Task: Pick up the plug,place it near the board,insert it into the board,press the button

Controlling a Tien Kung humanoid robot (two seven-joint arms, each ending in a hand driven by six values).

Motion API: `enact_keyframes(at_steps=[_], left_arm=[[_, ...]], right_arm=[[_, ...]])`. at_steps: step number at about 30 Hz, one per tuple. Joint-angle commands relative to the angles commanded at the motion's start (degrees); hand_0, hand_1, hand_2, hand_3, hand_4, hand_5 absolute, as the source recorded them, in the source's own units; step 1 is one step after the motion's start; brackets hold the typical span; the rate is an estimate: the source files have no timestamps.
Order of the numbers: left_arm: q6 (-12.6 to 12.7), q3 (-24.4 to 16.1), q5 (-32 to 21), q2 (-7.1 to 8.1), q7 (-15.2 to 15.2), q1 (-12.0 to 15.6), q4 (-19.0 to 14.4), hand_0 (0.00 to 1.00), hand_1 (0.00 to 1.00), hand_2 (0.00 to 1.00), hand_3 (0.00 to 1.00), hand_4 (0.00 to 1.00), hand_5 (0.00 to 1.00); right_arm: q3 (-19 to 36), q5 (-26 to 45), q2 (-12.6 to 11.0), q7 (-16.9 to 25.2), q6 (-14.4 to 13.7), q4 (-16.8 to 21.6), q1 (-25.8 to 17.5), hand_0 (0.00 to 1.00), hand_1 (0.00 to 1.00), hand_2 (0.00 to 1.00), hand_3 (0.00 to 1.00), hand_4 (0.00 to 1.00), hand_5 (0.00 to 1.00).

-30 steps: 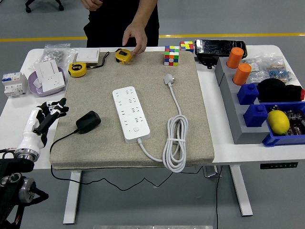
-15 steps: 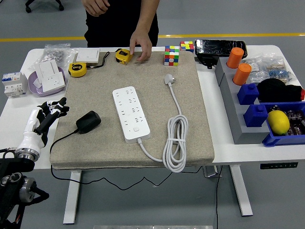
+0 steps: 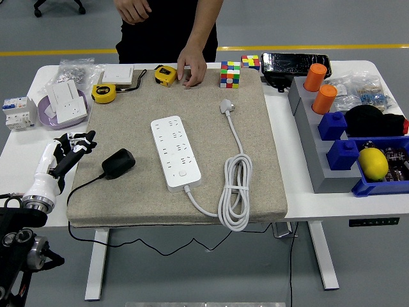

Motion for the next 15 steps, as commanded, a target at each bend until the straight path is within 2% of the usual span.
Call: enact_keyframes(at_steps=[3,4,15], left_arm=[[-0.1,0.0,1.3,0.04,0.1,0.1,0.1,0.632,0.615,0.543,0.518,0.87,0.548],[-0.1,0.0,1.5,0.03,0.1,0.1,0.1,0.632,0.635,0.583,0.529,0.869,0.549],[-0.1,0.3,2.4,-0.13,0.3,0.3,0.2,0.642,0.634,0.578,0.531,0.869,0.551]], right_arm=[[-0.6,1.3,-0.2,0.1,1.0,0.0,-0.2,0.998,0.958,0.929,0.957,0.998,0.998],[-0.6,1.1,-0.2,-0.1,1.3,0.0,-0.2,0.958,0.918,0.888,0.914,0.998,0.998],[-4.1,2.3,-0.8,-0.1,3.7,0.0,-1.4,0.941,0.902,0.883,0.908,0.998,0.998]])
